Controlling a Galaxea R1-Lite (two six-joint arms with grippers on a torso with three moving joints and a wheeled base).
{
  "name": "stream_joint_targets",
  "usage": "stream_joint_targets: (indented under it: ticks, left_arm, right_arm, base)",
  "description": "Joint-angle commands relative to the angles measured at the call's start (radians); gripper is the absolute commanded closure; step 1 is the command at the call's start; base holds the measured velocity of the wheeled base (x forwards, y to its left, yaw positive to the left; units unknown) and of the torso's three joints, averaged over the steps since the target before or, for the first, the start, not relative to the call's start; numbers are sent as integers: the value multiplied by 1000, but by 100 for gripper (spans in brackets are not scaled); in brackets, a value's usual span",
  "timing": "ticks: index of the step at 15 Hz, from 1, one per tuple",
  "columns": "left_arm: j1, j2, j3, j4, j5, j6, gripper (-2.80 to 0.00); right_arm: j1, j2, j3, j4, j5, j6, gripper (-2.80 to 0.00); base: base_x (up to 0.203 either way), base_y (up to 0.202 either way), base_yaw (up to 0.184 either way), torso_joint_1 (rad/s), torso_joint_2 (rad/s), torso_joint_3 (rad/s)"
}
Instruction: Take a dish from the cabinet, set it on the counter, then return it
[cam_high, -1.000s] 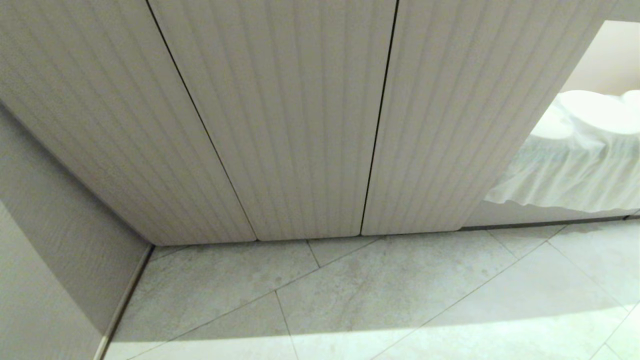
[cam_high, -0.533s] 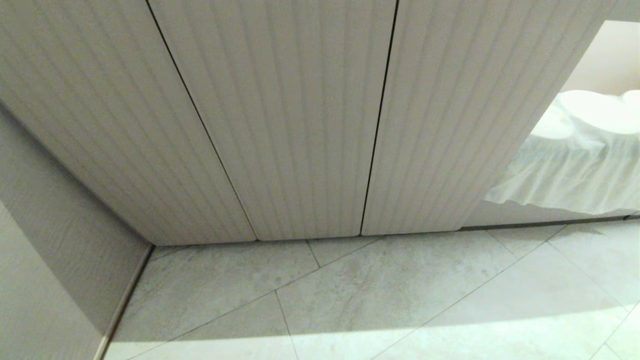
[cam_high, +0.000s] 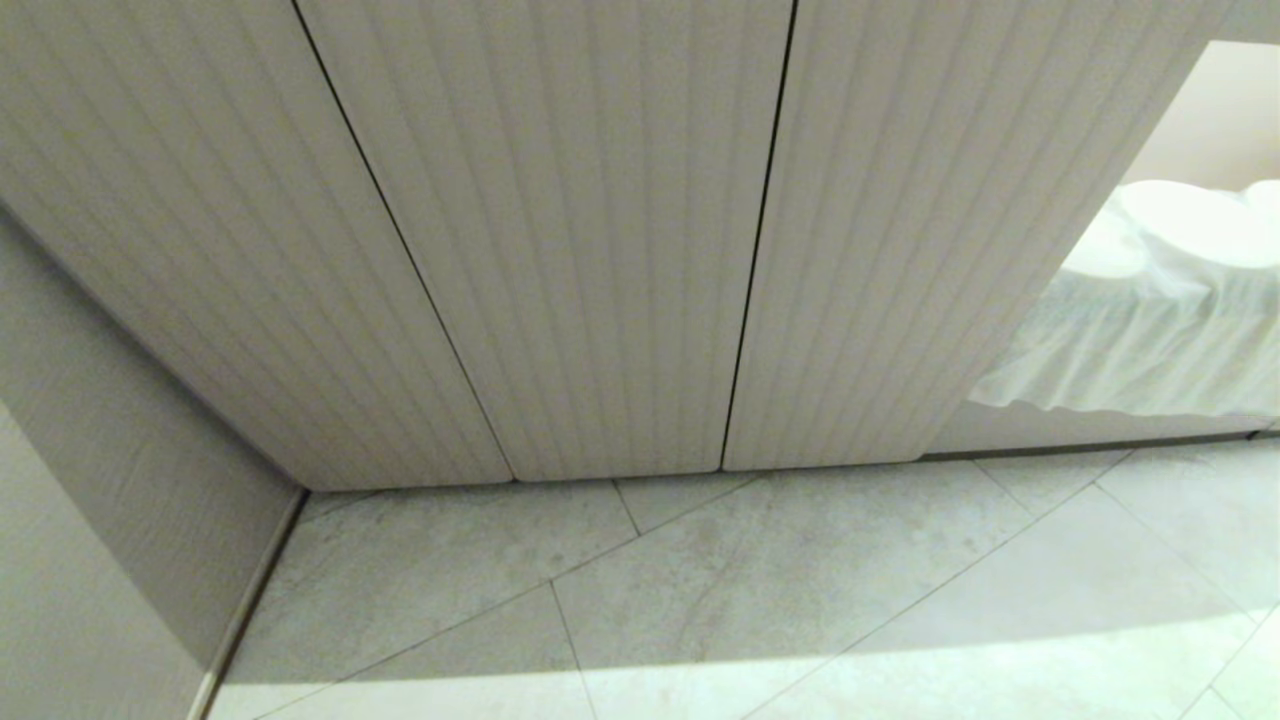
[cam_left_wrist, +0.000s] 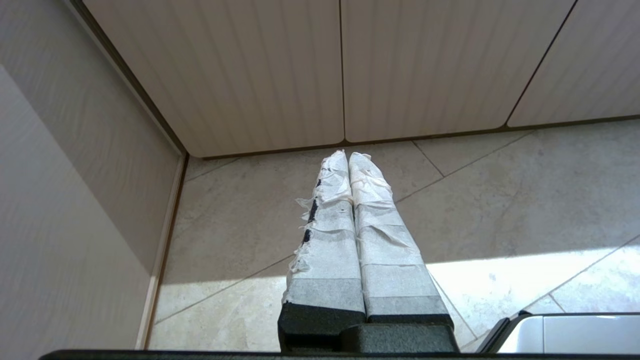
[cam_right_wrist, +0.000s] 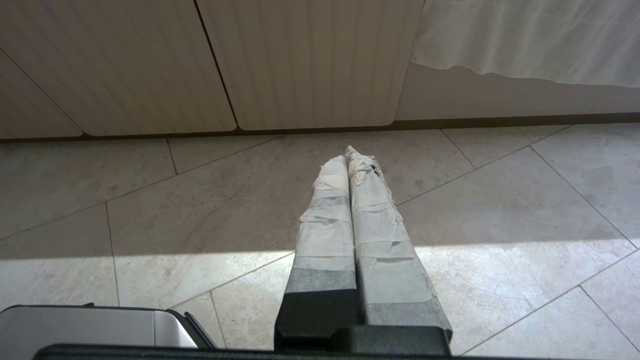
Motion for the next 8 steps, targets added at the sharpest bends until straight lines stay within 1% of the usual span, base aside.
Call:
stream_joint_targets:
  ticks: [1, 8]
  left_arm:
    - [0, 0, 0, 0, 1, 1, 0]
    - [0, 0, 0, 0, 1, -1, 0]
  right_arm:
    - [0, 0, 0, 2, 0, 1, 0]
    - [0, 0, 0, 0, 0, -1, 0]
  base:
    - [0, 0, 0, 0, 0, 0]
    - [0, 0, 0, 0, 0, 0]
